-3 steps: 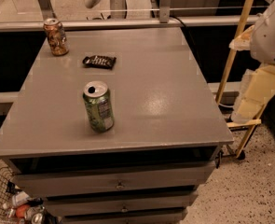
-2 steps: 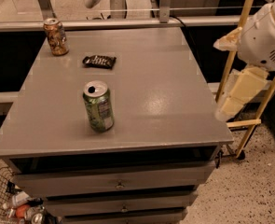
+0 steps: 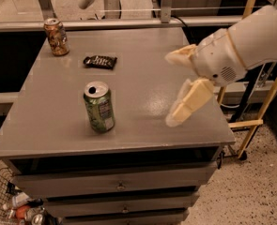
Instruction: Knock green can over
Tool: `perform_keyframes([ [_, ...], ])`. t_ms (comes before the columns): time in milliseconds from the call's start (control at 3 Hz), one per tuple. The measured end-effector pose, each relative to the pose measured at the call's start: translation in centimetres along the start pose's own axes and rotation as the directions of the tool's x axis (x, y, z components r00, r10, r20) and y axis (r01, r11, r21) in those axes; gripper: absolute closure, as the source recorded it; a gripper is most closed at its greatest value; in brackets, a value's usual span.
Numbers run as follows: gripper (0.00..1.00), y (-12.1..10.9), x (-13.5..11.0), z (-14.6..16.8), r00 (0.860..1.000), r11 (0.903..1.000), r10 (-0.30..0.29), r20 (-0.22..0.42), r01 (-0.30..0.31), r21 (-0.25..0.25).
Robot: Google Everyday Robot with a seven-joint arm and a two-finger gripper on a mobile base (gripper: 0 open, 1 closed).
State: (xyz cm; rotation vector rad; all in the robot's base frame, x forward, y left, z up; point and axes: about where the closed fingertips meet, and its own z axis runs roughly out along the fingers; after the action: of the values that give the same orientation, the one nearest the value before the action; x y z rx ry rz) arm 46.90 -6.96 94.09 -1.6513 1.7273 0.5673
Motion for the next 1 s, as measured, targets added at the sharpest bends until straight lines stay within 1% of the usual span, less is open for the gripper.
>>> perform_keyframes([
  [333, 0.00, 0.5, -1.6, 0.2, 0.999, 0.9998, 0.006, 0.048, -0.005, -0.017],
  [667, 0.00, 0.7, -1.4, 0.8, 0.997, 0.9998, 0.015, 0.073, -0.014, -0.013],
  [1000, 0.00, 0.7, -2.1, 3.7, 0.988, 0.9992, 0.023, 0.152, -0.018, -0.035],
])
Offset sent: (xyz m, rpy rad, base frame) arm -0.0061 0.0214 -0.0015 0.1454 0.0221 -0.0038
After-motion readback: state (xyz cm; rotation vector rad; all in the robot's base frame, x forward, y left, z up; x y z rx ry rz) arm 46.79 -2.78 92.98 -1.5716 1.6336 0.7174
